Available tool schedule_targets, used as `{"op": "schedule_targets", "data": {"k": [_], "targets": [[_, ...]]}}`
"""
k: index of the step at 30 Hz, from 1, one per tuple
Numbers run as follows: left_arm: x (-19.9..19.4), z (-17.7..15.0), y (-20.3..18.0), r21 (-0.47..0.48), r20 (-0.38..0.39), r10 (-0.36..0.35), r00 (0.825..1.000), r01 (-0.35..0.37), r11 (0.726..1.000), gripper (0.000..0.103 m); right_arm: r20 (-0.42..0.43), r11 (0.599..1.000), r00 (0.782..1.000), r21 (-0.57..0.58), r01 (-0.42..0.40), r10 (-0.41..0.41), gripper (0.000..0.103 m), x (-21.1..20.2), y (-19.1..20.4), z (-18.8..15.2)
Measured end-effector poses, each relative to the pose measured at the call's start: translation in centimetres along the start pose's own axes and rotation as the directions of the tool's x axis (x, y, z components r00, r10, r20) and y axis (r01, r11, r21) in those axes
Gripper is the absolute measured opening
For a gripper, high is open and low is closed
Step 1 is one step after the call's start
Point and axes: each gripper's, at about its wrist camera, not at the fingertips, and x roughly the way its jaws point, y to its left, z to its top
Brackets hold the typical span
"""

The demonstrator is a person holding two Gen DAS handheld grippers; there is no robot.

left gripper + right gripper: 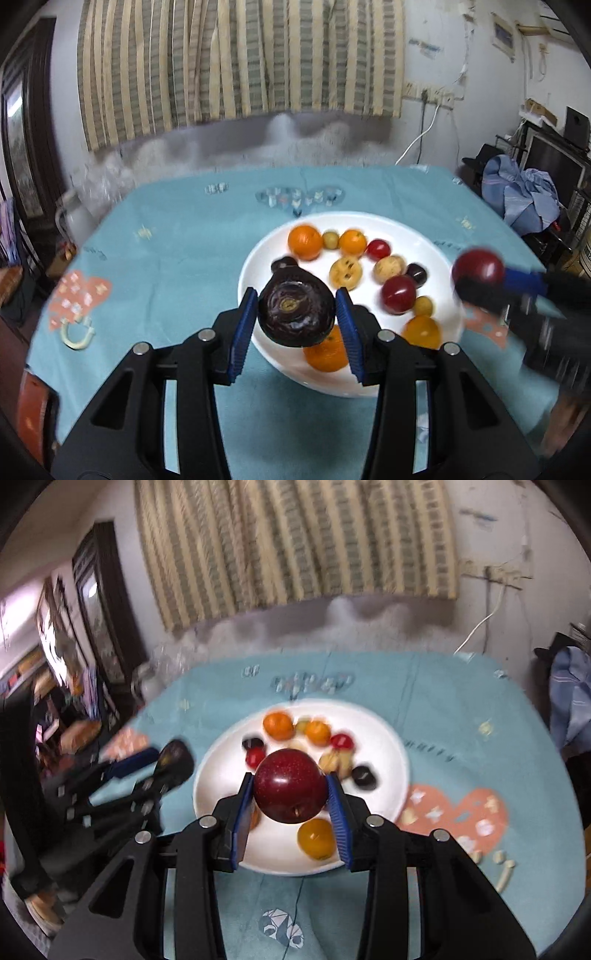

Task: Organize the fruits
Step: 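Carry both fruits onto the white plate and open both tools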

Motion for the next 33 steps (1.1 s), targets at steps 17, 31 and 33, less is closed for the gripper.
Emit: {"op": "schedule_targets", "data": {"k": [17, 31, 33], "targets": [[5.7, -0.4, 0.6, -0.008, -0.046, 0.001, 0.999, -0.002, 1.0, 0.052, -0.071, 0.989, 0.995, -0.137, 0.059, -0.069, 0.043, 4.8, 2.2, -2.4], [-1.2, -2.2, 1.3, -0.049, -0.004, 0.058, 0.998, -0.059, 0.997, 0.065, -0.001, 0.998, 0.999, -0.051, 0.045, -0.045, 0.045, -1.3, 2.7, -2.8], [-2.7, -2.9, 1.2, -0.057, 0.002, 0.068, 0.998, -0.068, 0.996, 0.067, 0.007, 0.998, 0.999, -0.037, 0.042, -0.042, 0.049, -2.4, 3.0, -3.5]]}}
